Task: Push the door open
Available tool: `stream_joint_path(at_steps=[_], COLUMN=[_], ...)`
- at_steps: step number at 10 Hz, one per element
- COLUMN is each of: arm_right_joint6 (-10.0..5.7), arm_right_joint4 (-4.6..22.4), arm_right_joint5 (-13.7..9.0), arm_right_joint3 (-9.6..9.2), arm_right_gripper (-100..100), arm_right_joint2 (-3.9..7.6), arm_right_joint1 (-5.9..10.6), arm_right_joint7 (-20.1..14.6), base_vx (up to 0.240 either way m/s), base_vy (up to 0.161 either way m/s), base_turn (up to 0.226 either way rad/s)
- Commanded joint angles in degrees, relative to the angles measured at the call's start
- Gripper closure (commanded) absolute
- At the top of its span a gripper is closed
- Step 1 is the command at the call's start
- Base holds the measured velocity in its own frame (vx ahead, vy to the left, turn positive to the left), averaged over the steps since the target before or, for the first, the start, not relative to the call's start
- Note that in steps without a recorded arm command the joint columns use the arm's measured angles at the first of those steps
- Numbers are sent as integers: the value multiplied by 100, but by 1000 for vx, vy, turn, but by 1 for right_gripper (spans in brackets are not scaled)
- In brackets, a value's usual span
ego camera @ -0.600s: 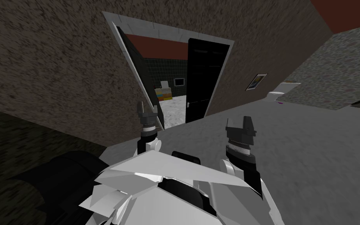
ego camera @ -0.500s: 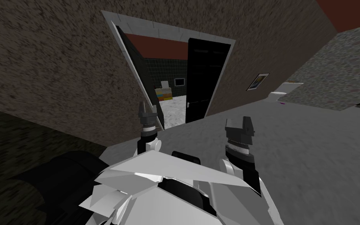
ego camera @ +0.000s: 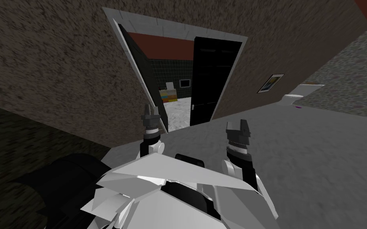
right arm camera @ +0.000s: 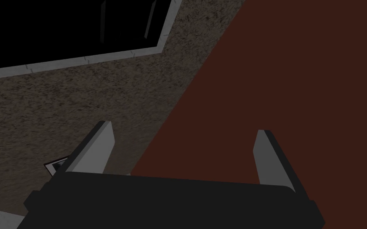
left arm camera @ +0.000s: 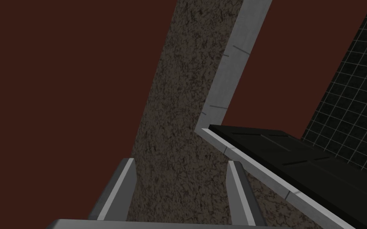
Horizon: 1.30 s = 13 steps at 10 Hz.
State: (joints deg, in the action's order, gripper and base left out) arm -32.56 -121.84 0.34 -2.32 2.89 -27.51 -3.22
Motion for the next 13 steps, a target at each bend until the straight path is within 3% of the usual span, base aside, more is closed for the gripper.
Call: stream_joint_path(at_steps=[1,13], arm_right_joint6=[-47,-298], arm_right_joint4=[159,1733], arm_right_joint5=[-14,-119], arm_right_joint3=[3,39], arm_right_gripper=[-100,-100], arm_right_joint2=[27,174], arm_right_joint1=[46,734], arm_right_joint7=[-6,3], base_vx=[79,91], base_vy=[-8,-18], base_turn=[54,78])
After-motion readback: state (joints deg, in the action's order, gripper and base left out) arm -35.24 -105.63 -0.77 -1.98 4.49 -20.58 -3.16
